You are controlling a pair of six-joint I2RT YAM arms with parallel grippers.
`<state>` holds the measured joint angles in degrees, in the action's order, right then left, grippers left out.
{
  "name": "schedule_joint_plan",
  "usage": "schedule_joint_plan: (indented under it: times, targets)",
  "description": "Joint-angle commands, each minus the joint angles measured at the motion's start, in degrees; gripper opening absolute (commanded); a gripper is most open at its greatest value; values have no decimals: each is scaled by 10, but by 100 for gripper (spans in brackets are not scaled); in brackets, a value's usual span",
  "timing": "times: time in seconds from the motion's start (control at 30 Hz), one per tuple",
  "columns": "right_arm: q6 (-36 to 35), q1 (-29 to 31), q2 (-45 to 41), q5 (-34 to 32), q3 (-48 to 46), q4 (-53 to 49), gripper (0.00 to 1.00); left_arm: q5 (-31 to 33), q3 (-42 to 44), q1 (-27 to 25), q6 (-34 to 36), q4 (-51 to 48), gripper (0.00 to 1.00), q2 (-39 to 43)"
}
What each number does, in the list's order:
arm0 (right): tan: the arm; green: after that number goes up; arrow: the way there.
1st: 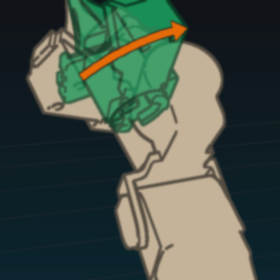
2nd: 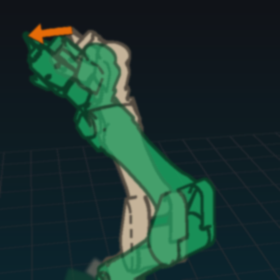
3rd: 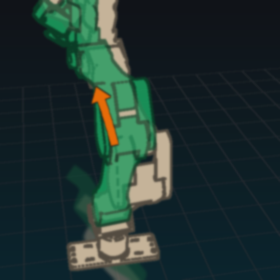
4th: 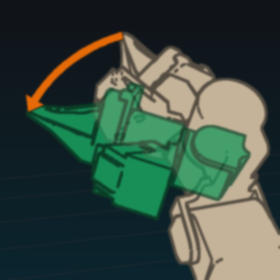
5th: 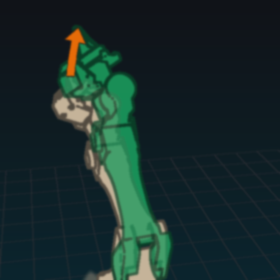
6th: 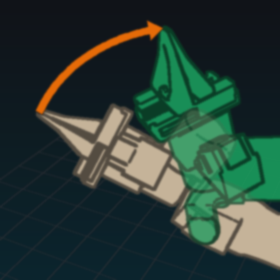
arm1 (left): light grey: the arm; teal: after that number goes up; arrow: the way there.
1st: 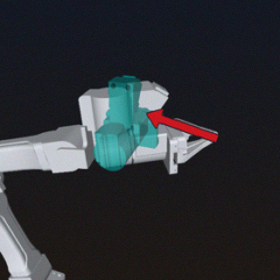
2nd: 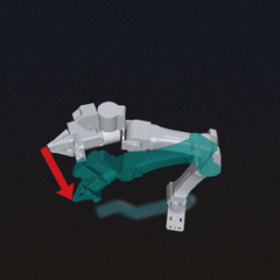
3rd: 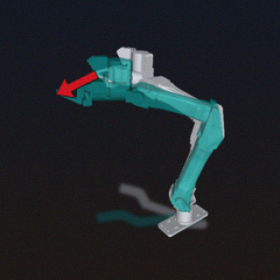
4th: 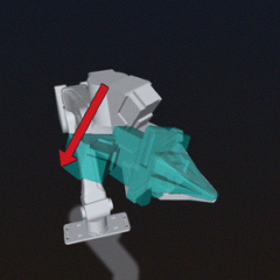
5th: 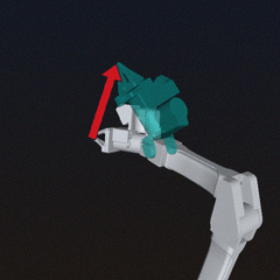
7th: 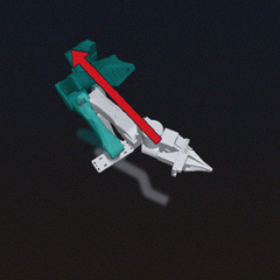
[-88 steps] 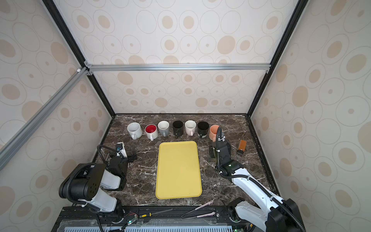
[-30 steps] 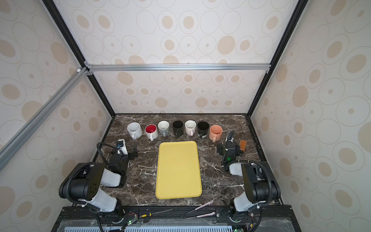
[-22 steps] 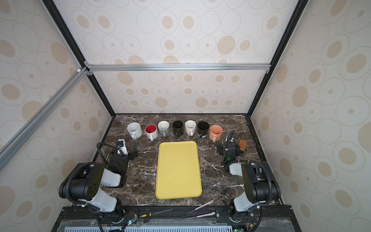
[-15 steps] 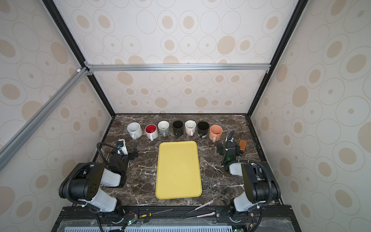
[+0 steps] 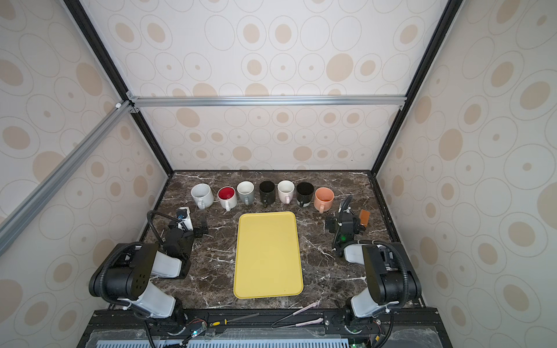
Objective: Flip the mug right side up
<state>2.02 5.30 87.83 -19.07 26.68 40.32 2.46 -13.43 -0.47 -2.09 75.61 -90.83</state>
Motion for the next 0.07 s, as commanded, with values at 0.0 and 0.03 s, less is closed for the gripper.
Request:
schedule_joint_plan:
  times: [0.0,0.03]
  targets:
    - [-8,2,-10,1,-5,12,98,-5,-1,-1,12,13,100,1]
    - [-8,3,-10,1,-5,12,98,-6,1,0,12,11,100,3]
